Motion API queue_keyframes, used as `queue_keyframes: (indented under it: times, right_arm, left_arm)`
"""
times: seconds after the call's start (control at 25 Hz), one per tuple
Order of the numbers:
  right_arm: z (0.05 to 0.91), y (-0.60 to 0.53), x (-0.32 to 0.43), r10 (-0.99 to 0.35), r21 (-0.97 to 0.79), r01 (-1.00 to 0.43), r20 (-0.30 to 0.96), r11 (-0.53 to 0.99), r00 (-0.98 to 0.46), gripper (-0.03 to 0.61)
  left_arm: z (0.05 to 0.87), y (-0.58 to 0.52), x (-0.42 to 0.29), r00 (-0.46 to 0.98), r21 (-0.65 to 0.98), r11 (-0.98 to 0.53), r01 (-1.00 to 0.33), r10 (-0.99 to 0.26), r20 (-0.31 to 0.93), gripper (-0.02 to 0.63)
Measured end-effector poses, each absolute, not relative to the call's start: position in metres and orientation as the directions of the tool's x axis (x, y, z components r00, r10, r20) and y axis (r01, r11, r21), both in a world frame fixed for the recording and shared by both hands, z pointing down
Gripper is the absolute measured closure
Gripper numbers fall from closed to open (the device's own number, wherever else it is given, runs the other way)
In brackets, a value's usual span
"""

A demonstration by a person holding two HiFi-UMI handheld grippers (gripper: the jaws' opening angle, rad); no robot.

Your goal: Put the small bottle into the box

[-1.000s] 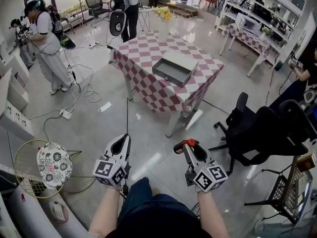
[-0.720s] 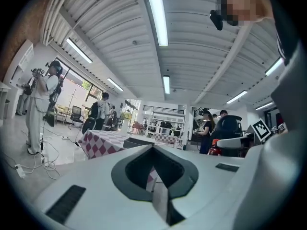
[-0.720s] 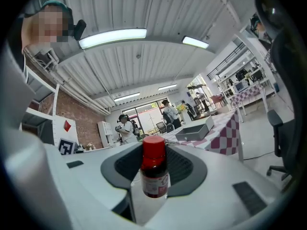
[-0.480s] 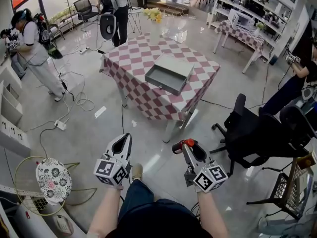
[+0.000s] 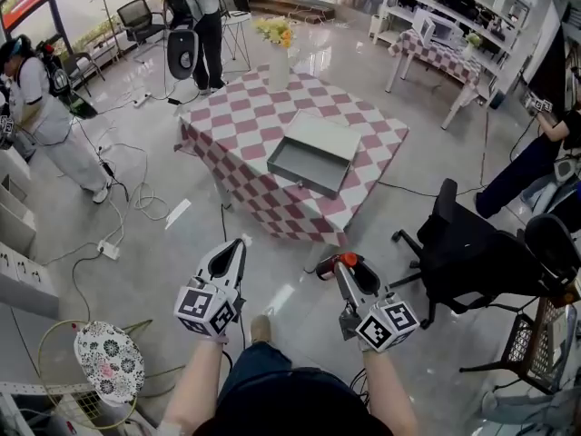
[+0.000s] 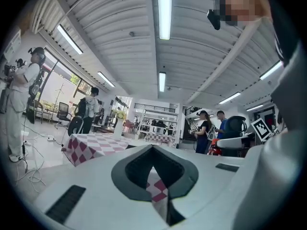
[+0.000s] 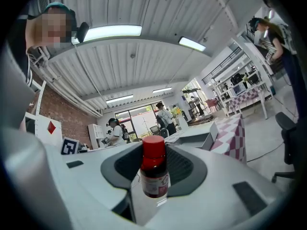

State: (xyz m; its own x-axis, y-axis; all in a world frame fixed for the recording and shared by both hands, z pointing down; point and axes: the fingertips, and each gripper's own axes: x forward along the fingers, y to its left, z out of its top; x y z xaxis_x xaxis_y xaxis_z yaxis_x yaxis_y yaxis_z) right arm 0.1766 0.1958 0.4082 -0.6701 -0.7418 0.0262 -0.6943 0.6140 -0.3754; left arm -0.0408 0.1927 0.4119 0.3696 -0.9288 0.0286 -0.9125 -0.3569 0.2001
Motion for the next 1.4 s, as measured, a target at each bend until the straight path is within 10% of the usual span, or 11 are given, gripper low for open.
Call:
queue_keyframes:
  times: [1.4]
  right_arm:
    - [0.424, 0.052, 0.069, -0.821, -0.388, -0.763, 0.027, 0.517, -0.570, 0.434]
  left_arm:
    - [0.441, 0.027, -0.144, 0.488, 0.229, -0.466, -0.855, -0.871, 0.048, 0.604]
